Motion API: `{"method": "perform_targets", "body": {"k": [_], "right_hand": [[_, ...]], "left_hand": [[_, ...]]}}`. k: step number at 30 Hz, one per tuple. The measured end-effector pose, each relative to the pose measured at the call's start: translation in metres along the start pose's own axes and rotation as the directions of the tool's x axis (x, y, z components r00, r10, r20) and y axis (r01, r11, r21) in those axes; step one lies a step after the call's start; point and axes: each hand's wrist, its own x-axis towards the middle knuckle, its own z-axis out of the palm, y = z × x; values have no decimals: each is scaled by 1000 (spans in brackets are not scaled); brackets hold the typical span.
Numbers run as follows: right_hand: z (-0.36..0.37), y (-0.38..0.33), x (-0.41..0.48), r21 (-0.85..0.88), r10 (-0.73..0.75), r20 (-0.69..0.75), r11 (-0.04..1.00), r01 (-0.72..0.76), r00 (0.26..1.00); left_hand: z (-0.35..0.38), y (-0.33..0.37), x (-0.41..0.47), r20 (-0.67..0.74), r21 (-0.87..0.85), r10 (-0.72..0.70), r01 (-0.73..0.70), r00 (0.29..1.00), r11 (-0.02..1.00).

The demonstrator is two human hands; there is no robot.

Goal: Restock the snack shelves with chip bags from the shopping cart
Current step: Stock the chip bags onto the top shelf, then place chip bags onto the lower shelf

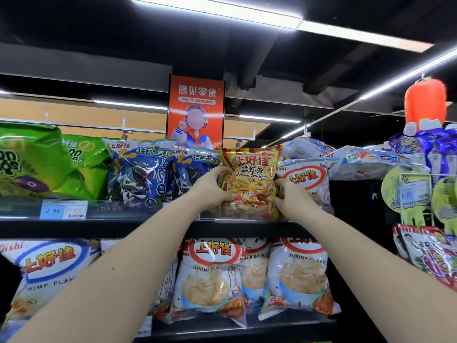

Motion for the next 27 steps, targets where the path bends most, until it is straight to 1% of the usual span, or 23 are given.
{"method": "perform_targets", "body": {"k": [1,3,4,5,6,7,8,9,10,11,12,13,16,19,21,24,25,27], "right_hand": [[3,1,-3,23,-15,-45,1000,16,999],[9,1,-11,135,-68,-174,987,92,982],[11,2,-15,172,-111,-254,972,158,961],[12,1,-18,152,-167,-327,962,226,930],[14,1,-19,76,-237,-375,956,284,896],[15,0,-20,-40,-319,-388,943,330,865],[16,-1,-18,-171,-391,-359,920,352,847],[17,-2,-16,-289,-432,-296,891,351,852],[19,-2,-14,-376,-434,-220,864,334,874],[21,-2,-11,-435,-399,-150,848,302,905],[23,-1,-8,-473,-349,-99,841,264,932],[25,1,-5,-498,-308,-69,835,235,949],[27,1,1,-567,-235,-24,804,180,972],[28,-2,2,-584,-198,-4,796,158,980],[28,-5,-1,-572,-193,-11,806,153,981],[26,-4,-13,-566,-260,-73,806,175,963],[23,-3,-20,-551,-308,-118,811,196,944],[15,4,-35,-529,-418,-214,810,255,883]], "left_hand": [[0,0,0,2,7,5,-5,1000,1000],[-1,-1,-3,-14,43,21,-21,1000,999],[0,-2,-6,-53,77,47,-42,998,996],[1,-3,-9,-115,120,94,-81,989,990],[2,-3,-13,-189,165,175,-144,966,976],[5,-4,-17,-256,224,280,-225,925,948],[8,-4,-20,-292,307,390,-301,873,903],[11,-5,-21,-275,419,486,-352,829,837],[15,-6,-20,-206,544,551,-374,808,751],[19,-7,-17,-109,650,571,-376,814,660],[22,-9,-13,-26,721,547,-363,837,590],[24,-12,-9,23,764,499,-337,866,550],[22,-14,-1,50,808,386,-265,921,526],[17,-12,2,71,819,350,-255,934,514],[20,-8,0,57,819,381,-261,923,510],[32,-1,-14,-19,818,507,-278,862,503],[37,1,-20,-40,815,545,-288,838,503],[49,6,-31,-70,797,592,-312,803,517]]}}
